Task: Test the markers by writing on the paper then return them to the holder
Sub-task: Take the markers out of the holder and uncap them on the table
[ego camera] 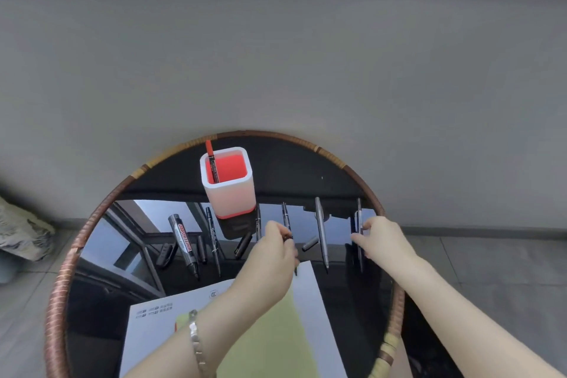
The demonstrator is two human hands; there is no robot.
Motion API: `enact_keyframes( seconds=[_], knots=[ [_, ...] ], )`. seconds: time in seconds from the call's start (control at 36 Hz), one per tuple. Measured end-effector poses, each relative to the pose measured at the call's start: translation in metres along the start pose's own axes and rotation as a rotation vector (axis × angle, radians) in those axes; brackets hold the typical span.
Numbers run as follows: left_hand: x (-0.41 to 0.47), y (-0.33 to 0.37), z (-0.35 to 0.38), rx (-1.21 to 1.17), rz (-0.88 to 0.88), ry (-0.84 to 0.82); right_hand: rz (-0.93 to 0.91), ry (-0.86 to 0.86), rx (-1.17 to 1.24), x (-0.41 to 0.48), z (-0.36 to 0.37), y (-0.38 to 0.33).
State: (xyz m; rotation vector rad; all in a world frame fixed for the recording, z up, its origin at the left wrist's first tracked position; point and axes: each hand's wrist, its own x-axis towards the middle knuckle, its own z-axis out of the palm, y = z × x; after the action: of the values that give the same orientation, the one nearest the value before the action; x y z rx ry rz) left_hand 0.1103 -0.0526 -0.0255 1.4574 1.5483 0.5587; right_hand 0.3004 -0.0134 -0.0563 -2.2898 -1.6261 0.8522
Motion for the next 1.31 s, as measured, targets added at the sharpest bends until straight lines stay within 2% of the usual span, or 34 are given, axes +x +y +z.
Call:
enact_keyframes(
  seconds=[0.17, 0.36, 0.5, 0.67, 0.78, 0.92, 1.08, 1.19, 1.31],
  knots=[
    [0.026, 0.024, 0.039, 0.166, 0.095, 0.022, -0.014, 0.074, 0.006, -0.003, 0.009, 0.010],
    [0.056, 0.033, 0.085, 0.632, 0.152, -0.006, -0.017, 0.093, 0.200, -0.002, 0.014, 0.026],
    [0.058, 0.026, 0.092, 0.779, 0.190, -0.042, -0.035, 0.054, 0.161, -0.002, 0.014, 0.028],
    [0.044, 0.028, 0.050, 0.628, 0.275, 0.027, -0.100, 0.074, 0.064, -0.006, 0.005, 0.015],
    [0.027, 0.013, 0.002, 0.562, 0.265, 0.078, -0.223, 0.065, 0.053, -0.010, 0.004, -0.013],
    [0.003, -0.013, -0.058, 0.527, 0.189, 0.182, -0.384, -0.028, 0.106, -0.011, 0.011, -0.078],
    [-0.013, -0.045, -0.105, 0.543, 0.085, 0.275, -0.561, 0.044, 0.136, -0.003, 0.026, -0.170],
    [-0.015, -0.060, -0.122, 0.522, 0.043, 0.307, -0.584, 0.093, 0.117, 0.005, 0.039, -0.216],
    [-0.015, -0.068, -0.129, 0.507, 0.029, 0.318, -0.538, 0.053, 0.024, 0.017, 0.054, -0.240]
  ],
)
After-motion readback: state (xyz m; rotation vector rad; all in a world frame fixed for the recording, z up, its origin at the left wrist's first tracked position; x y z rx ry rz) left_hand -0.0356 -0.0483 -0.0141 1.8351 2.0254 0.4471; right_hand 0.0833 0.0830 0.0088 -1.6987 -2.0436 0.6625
